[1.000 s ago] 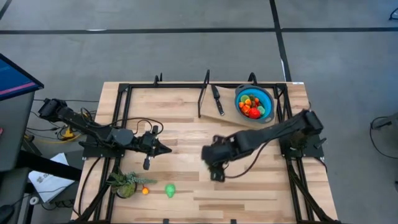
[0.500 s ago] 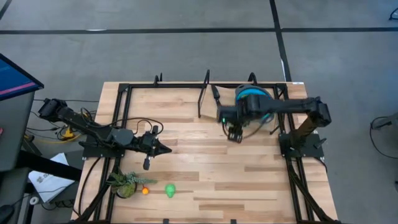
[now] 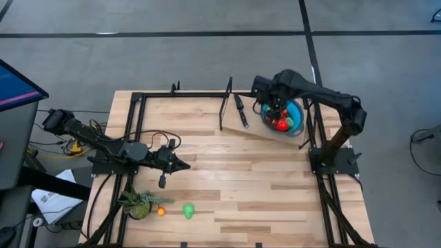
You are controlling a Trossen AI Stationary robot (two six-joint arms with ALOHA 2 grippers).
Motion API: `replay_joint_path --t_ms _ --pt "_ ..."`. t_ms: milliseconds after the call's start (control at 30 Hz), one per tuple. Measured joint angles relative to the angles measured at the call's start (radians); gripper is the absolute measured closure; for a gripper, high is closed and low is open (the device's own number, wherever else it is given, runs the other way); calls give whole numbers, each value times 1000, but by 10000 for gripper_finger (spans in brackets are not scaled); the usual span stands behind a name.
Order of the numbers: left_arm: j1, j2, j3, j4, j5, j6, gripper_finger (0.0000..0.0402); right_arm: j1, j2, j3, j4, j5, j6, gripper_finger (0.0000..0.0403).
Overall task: Pick & Place Fruit
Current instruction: Put the half brown kiwi into the blue colander, then put the half green pear into the blue colander
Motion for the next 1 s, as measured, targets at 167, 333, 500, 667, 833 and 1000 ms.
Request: replay_joint_path --t_ms 167,333,500,667,833,1000 --pt "0 0 0 0 0 0 401 -103 0 0 -16 0 -19 171" --pt "0 0 0 0 0 2 401 -170 0 0 -10 -1 -19 152" --pt "0 0 0 0 0 2 401 -204 0 0 -8 -1 1 117" --pt "0 0 0 0 0 2 401 -194 0 0 -11 -6 -47 104" --pt "-10 0 0 0 0 0 401 -121 -16 -2 71 -72 -117 155" --pt "-41 0 0 -2 0 1 401 10 -70 -1 288 -247 -187 267"
